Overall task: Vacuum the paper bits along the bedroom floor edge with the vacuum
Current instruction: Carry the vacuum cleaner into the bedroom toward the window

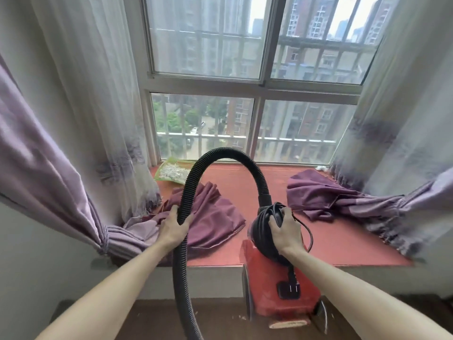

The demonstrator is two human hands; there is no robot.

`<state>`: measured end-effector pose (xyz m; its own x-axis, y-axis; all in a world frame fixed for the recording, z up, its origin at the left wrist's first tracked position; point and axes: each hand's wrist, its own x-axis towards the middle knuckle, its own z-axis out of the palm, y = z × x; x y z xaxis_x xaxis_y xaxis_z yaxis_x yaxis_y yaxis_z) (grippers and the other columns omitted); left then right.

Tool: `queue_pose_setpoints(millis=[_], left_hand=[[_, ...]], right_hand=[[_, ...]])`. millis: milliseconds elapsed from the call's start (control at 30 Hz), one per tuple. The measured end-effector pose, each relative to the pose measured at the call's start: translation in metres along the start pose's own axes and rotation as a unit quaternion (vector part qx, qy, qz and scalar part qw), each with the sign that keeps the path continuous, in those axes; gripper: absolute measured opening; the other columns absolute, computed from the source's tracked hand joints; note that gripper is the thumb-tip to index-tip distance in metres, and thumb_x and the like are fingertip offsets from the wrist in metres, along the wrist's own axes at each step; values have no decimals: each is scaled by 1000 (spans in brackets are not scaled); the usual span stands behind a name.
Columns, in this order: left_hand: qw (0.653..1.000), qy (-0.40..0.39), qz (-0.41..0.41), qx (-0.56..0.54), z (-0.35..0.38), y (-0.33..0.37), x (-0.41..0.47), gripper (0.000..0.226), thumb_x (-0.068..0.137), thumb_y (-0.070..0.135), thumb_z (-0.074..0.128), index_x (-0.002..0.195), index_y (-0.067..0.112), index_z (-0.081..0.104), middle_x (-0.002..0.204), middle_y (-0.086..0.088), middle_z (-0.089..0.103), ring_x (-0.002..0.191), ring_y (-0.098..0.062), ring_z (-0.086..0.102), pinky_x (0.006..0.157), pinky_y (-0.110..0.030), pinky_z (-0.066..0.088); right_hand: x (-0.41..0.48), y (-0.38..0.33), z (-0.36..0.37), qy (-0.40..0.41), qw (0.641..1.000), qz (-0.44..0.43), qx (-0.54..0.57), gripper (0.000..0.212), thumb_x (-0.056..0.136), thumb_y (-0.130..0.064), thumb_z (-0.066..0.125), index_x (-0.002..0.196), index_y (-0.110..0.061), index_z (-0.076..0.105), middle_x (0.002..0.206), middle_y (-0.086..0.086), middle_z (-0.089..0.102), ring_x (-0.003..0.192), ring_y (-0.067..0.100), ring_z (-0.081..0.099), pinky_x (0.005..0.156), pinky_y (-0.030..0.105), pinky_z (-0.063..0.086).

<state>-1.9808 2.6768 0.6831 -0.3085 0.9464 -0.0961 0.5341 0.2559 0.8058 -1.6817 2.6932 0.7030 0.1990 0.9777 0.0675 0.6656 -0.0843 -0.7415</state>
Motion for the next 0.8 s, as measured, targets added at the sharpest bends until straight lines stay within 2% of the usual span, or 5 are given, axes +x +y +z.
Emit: queue_pose_setpoints(millis=[300, 400, 500, 733, 800], left_hand=[[998, -59, 22, 5, 78, 16, -48, 32, 94, 39, 62, 119, 22, 51, 97, -2, 64, 94, -28, 63, 78, -33, 42], [998, -66, 17, 16, 102, 7, -77, 30, 93, 42, 63, 112, 24, 50, 97, -6, 67, 97, -32, 64, 78, -35, 43], [997, -69, -1, 23, 126, -3, -109, 30, 94, 40, 63, 113, 20, 51, 100, -8, 68, 97, -32, 63, 79, -35, 42], [994, -84, -57, 44, 171, -53, -176, 27, 92, 47, 60, 106, 27, 48, 89, -7, 69, 90, -35, 65, 88, -46, 52], [992, -85, -71, 61, 179, -71, -191, 26, 93, 49, 58, 104, 29, 46, 86, -4, 68, 86, -33, 66, 86, -46, 53]], right_hand=[[-50, 84, -40, 52, 997, 52, 20, 14, 94, -28, 57, 100, -18, 48, 87, 10, 68, 84, 35, 64, 73, 38, 47], [-76, 114, -52, 49, 997, 61, 27, 14, 95, -27, 57, 101, -17, 48, 85, 8, 67, 82, 33, 63, 72, 36, 45], [-103, 145, -59, 32, 996, 76, 38, 14, 96, -29, 55, 102, -19, 47, 84, 8, 66, 78, 33, 62, 71, 39, 50], [-166, 214, -52, -36, 992, 111, 36, 13, 99, -25, 54, 104, -15, 47, 78, 8, 64, 65, 22, 57, 64, 32, 37], [-181, 231, -46, -55, 991, 116, 34, 12, 99, -24, 54, 106, -17, 48, 77, 6, 65, 62, 12, 57, 62, 30, 36]])
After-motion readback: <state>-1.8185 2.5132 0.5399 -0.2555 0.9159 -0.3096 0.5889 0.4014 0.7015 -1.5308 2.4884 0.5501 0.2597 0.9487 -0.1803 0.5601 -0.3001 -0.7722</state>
